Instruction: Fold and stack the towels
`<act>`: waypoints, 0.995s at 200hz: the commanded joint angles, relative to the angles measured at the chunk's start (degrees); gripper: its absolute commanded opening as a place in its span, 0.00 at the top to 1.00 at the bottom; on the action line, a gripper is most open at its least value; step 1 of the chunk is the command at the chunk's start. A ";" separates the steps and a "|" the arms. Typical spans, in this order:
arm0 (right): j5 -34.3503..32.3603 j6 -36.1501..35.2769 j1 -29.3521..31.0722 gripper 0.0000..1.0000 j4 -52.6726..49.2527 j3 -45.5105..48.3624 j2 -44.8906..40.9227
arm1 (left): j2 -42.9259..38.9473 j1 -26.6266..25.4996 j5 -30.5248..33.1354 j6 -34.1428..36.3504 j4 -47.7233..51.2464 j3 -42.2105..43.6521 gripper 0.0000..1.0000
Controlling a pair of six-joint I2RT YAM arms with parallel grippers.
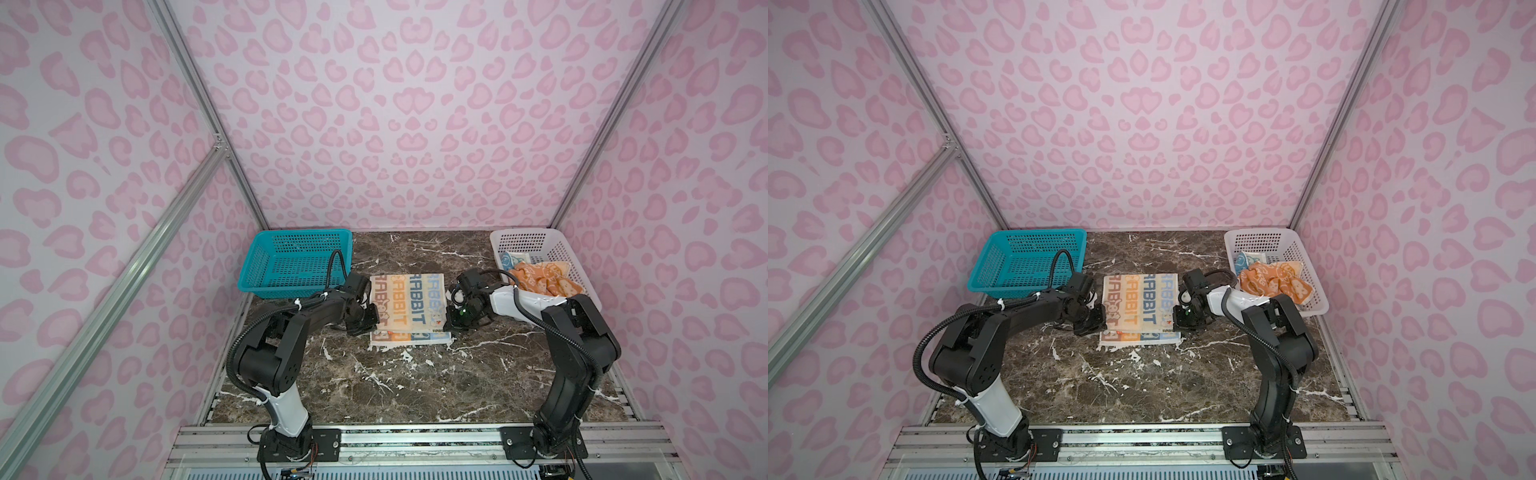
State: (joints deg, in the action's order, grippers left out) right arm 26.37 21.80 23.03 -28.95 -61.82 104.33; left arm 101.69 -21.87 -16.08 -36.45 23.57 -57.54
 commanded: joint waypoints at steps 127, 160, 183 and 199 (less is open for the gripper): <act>-7.79 -3.03 -0.47 1.00 -11.57 -0.06 -11.87 | -11.87 0.20 9.66 0.48 12.30 -3.57 0.97; -7.34 -2.04 1.00 1.00 -8.43 3.63 -10.54 | -11.57 0.11 9.29 0.26 10.38 0.13 0.97; -7.12 -1.41 1.86 1.00 -6.12 5.69 -8.45 | -10.31 -0.14 8.76 -0.09 8.39 2.51 0.97; -7.21 -0.99 2.26 1.00 -4.88 6.70 -7.45 | -9.54 -0.19 8.78 -0.03 7.67 3.45 0.97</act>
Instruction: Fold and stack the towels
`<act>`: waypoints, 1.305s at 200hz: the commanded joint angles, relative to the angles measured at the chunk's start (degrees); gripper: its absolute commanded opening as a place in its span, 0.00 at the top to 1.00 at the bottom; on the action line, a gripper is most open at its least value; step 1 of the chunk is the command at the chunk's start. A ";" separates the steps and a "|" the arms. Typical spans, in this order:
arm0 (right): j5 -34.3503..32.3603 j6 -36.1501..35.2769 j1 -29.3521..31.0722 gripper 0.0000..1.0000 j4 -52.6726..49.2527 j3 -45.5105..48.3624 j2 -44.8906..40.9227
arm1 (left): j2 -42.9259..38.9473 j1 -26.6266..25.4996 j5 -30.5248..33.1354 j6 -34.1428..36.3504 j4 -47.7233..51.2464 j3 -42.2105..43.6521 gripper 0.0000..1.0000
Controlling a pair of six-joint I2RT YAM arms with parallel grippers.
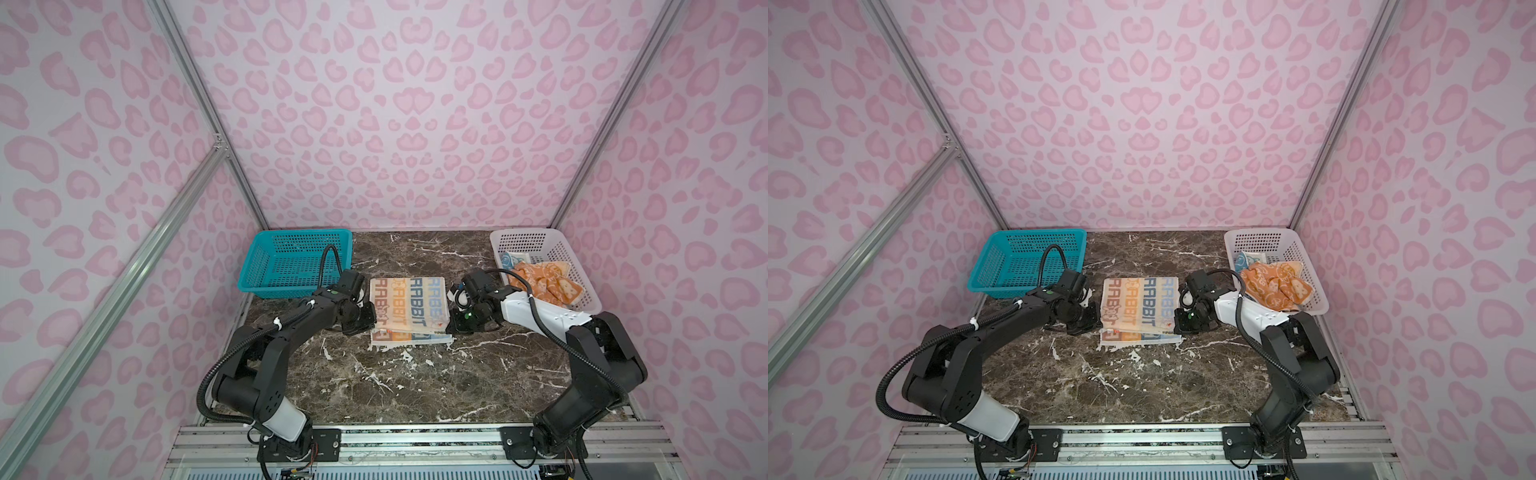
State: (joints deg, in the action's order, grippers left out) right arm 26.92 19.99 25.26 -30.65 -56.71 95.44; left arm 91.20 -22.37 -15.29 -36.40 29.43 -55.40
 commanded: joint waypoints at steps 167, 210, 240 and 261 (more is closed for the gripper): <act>-10.81 -0.59 -0.40 1.00 -5.73 -1.41 2.52 | 4.38 -2.36 7.53 0.37 -0.34 2.24 0.97; -10.04 -0.16 -0.34 1.00 -2.54 1.22 4.39 | 5.12 -3.27 7.49 0.28 -0.90 2.96 0.96; -10.01 -0.13 -0.39 0.88 -2.21 1.45 4.58 | 4.70 -3.93 7.50 0.28 -0.53 2.77 0.85; -9.86 0.05 -0.39 0.76 -3.10 0.29 4.24 | 3.37 -4.15 5.85 0.46 -0.27 1.95 0.60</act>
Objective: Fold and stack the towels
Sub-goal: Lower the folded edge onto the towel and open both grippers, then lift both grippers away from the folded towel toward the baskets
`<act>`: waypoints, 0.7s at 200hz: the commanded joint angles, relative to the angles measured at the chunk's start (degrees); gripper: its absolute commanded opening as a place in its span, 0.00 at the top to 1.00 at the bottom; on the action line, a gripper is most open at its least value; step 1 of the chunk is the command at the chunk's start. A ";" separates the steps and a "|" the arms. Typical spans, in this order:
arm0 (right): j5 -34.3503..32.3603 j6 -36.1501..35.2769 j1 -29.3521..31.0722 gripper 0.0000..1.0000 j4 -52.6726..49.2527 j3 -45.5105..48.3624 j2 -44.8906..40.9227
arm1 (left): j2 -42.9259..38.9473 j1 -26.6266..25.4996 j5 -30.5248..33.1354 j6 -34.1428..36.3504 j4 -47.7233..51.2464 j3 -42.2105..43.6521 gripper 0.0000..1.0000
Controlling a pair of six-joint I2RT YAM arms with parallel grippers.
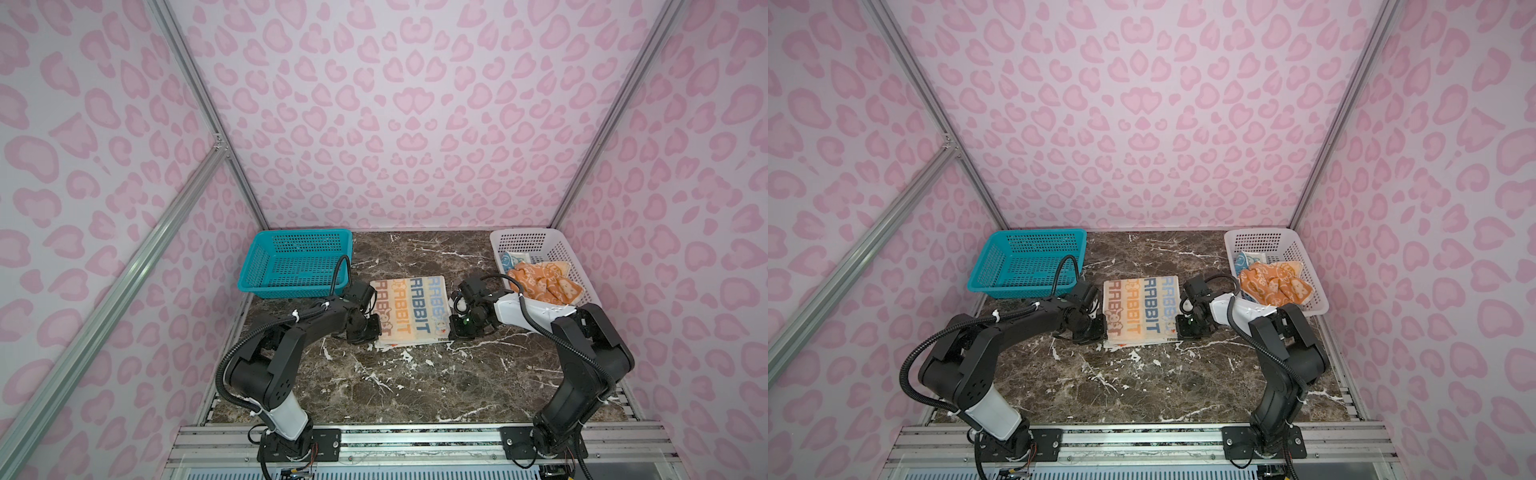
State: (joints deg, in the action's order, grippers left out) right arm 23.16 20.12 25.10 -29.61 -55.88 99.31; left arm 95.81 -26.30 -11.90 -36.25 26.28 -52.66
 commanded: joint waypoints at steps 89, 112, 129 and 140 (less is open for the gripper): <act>5.89 4.40 -4.87 0.02 -2.10 -14.29 -3.62 | -5.45 4.38 -7.45 -1.58 6.29 -17.50 0.02; 14.95 11.62 -8.92 0.02 9.27 -16.05 0.76 | 1.41 5.03 -11.34 -5.42 1.43 -24.04 0.02; 18.11 14.48 -9.57 0.02 13.62 -19.73 5.86 | 7.63 4.91 -13.31 -9.23 -0.77 -30.35 0.02; 19.04 15.34 -9.29 0.02 15.07 -22.75 9.12 | 11.08 4.92 -13.60 -11.42 -1.94 -33.24 0.02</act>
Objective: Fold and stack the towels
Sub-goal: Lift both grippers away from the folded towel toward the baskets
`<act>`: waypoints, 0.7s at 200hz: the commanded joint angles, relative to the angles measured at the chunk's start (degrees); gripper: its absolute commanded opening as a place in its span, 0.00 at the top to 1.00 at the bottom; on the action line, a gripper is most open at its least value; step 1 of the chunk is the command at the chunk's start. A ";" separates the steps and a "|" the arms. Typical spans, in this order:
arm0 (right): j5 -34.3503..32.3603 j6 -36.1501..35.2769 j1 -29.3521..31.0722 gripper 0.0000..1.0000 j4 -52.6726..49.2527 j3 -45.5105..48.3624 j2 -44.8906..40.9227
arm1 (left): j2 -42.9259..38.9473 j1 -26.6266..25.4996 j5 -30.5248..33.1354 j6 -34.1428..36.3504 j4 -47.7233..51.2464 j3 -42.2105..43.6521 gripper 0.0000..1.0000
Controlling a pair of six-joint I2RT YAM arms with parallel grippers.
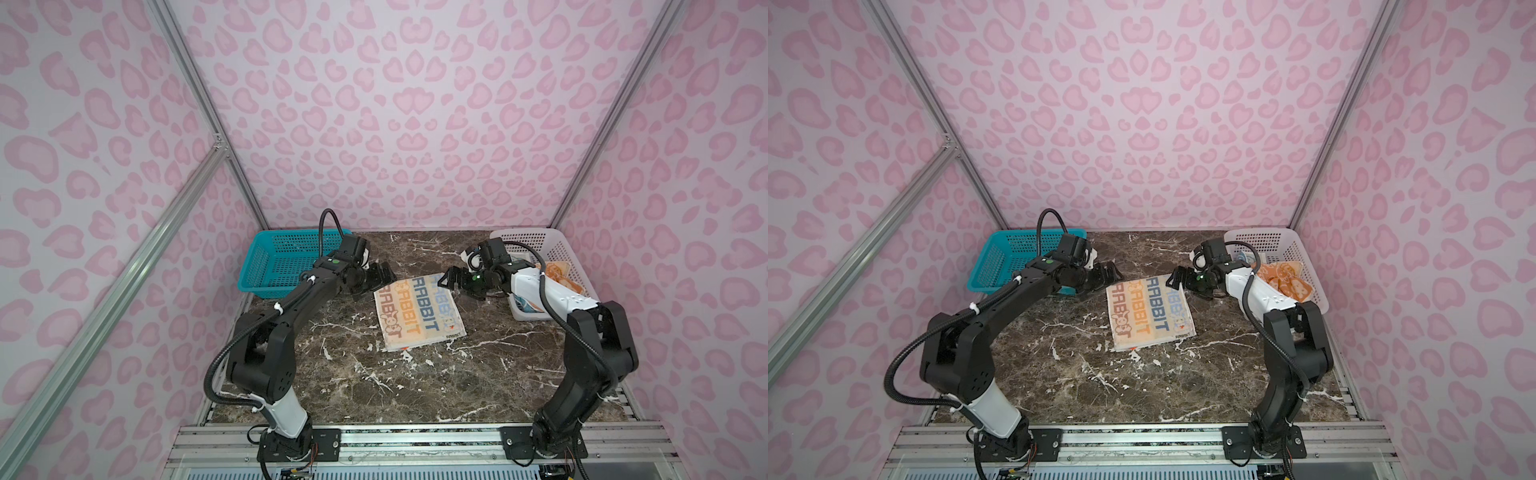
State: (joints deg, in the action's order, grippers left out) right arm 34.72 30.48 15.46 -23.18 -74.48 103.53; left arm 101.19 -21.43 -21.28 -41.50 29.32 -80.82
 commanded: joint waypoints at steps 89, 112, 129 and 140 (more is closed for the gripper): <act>13.76 20.72 1.05 0.02 23.23 -20.27 23.77 | 21.12 3.48 -4.15 -11.49 -13.08 -10.76 0.02; 14.34 20.53 1.66 0.02 22.42 -21.00 25.81 | 23.12 3.57 -2.93 -10.47 -11.93 -11.29 0.02; 15.10 20.85 1.78 0.02 23.53 -19.69 26.37 | 23.46 3.59 -2.37 -10.84 -13.20 -9.61 0.02; 15.73 20.78 1.95 0.02 24.26 -18.70 26.68 | 24.07 3.57 -2.26 -10.74 -13.38 -9.20 0.02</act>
State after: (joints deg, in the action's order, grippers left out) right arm 48.25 50.33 17.30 -1.96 -94.72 128.99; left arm 124.11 -17.91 -24.49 -52.73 17.47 -90.91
